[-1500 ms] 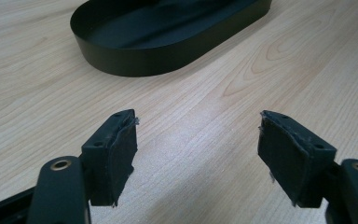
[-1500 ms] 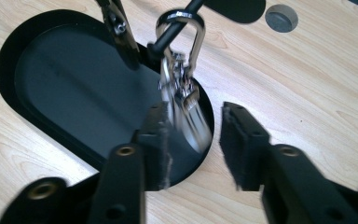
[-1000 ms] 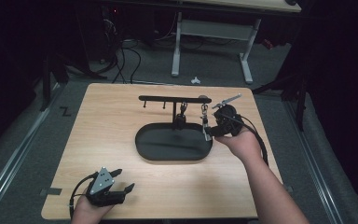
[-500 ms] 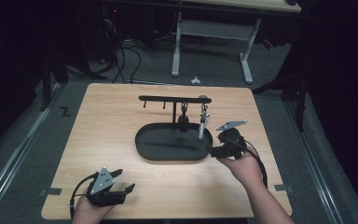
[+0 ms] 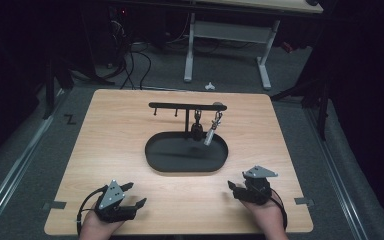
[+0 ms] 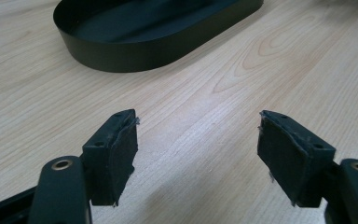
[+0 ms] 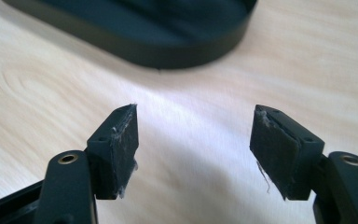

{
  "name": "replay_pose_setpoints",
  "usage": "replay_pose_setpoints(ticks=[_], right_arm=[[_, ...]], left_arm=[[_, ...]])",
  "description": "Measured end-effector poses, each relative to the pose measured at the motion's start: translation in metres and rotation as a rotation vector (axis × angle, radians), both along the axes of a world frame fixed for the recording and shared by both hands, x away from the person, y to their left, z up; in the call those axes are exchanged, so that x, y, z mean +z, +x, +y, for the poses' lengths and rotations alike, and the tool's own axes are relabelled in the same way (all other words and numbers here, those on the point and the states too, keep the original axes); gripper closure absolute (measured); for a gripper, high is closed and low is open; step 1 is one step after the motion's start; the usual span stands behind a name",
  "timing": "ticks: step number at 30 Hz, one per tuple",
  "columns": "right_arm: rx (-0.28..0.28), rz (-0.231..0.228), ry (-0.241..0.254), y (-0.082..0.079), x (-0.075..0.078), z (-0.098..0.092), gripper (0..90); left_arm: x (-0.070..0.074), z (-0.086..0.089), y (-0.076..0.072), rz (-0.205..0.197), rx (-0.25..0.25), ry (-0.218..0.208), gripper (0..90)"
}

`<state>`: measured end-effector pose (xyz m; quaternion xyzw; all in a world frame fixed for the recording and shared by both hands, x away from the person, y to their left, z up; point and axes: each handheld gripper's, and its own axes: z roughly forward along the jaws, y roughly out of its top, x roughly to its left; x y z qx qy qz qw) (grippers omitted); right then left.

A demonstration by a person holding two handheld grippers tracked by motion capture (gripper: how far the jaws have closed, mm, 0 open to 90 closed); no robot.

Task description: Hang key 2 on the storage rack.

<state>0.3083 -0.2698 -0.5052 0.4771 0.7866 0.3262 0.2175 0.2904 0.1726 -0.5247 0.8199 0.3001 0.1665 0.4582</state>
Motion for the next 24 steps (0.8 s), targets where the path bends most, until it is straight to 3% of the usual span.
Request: replay_pose_setpoints(ticks=[4,7,16,24], right_arm=[[-0.02,-0.053,-0.006,-0.023,-0.019,-0.01,32.6],[-0.022,-0.027,0.023,-0.029,-0.023,-0.012,31.9],[0.036,-0.056,-0.013,-0.03,-0.022,0.002,31.8],[0.002,-0.048,0.007,-0.029,-0.023,0.0,31.9]], left_arm=[[0.0,-0.002,-0.002,-0.003,0.006,-0.003,29.2],[0.001,-0.004,-0.004,0.001,0.006,-0.007,29.1],[0.001,-0.01,-0.006,-0.004,-0.006,0.006,29.1],[0.003,-0.004,-0.005,-0.007,-0.003,-0.006,28.9]])
